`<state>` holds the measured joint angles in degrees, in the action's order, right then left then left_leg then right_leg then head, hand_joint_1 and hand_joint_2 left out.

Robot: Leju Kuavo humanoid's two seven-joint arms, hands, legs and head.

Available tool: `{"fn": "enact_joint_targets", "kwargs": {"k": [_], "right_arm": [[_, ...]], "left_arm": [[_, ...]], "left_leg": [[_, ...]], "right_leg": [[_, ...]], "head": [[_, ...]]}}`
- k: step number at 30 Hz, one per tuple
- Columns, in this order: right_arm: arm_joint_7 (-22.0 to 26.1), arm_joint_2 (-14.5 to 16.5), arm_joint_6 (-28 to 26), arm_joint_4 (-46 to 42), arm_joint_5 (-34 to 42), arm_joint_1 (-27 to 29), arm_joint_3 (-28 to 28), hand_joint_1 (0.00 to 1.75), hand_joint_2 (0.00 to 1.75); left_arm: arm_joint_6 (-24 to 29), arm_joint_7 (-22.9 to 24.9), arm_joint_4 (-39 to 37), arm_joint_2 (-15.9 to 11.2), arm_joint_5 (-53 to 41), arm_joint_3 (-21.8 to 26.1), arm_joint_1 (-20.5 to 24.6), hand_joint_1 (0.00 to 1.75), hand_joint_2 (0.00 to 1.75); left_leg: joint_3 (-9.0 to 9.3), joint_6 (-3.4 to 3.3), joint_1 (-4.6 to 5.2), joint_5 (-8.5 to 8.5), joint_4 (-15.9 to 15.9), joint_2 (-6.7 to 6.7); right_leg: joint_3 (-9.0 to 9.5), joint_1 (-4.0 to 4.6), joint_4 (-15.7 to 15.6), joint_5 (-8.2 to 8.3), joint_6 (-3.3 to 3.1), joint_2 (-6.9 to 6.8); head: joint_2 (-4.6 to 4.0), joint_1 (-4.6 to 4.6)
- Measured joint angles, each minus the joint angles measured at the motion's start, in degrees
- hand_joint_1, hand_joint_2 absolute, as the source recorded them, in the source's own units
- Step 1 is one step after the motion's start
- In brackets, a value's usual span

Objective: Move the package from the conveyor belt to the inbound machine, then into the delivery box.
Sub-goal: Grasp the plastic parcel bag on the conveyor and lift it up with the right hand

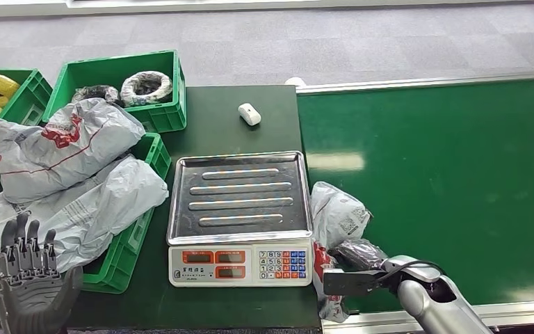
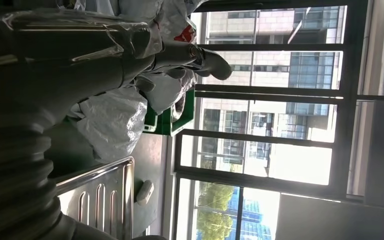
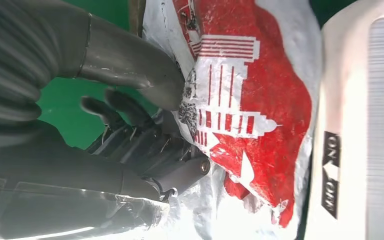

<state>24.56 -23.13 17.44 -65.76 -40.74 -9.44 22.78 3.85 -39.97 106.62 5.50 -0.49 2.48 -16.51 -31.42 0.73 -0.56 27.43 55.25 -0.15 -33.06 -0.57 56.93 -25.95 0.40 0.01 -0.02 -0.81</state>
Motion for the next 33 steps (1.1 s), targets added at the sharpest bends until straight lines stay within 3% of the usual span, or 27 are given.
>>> {"fn": "enact_joint_targets", "kwargs": {"k": [9,16,23,33], "right_arm": [[-1.2,-1.9,-3.6,-5.1,-0.2,3.5,-1.0,1.75,1.75],[-2.0,-2.5,-10.2,-17.0,-0.9,8.3,-8.3,1.75,1.75],[-1.0,-1.7,-13.2,-27.6,-2.4,11.1,-15.0,1.75,1.75],[-2.0,0.6,-17.3,-33.1,-7.1,12.1,-19.2,1.75,1.75]], "left_arm": [[1.0,0.0,0.3,-0.7,0.7,0.0,-1.8,0.00,1.75],[0.6,0.0,1.3,-0.8,0.7,0.0,-3.1,0.00,1.75],[-0.2,0.0,1.4,-0.8,0.7,0.0,-2.5,0.00,1.75],[-1.1,0.0,1.3,-0.9,0.7,0.0,-1.8,0.00,1.75]], "left_leg": [[-0.04,0.00,0.00,0.01,0.0,-0.05],[-0.05,0.00,0.01,0.01,0.0,-0.07],[-0.02,0.00,0.01,0.00,0.0,-0.05],[-0.01,0.00,0.01,0.01,0.0,-0.03]], "right_leg": [[-0.02,0.00,0.0,-0.01,0.00,-0.01],[-0.03,-0.02,0.0,-0.01,0.00,-0.01],[-0.01,-0.02,0.0,-0.01,0.00,-0.01],[0.00,-0.02,0.0,-0.01,0.00,-0.01]], "head": [[0.00,0.00],[0.00,0.00],[-0.01,0.01],[0.00,0.00]]}}
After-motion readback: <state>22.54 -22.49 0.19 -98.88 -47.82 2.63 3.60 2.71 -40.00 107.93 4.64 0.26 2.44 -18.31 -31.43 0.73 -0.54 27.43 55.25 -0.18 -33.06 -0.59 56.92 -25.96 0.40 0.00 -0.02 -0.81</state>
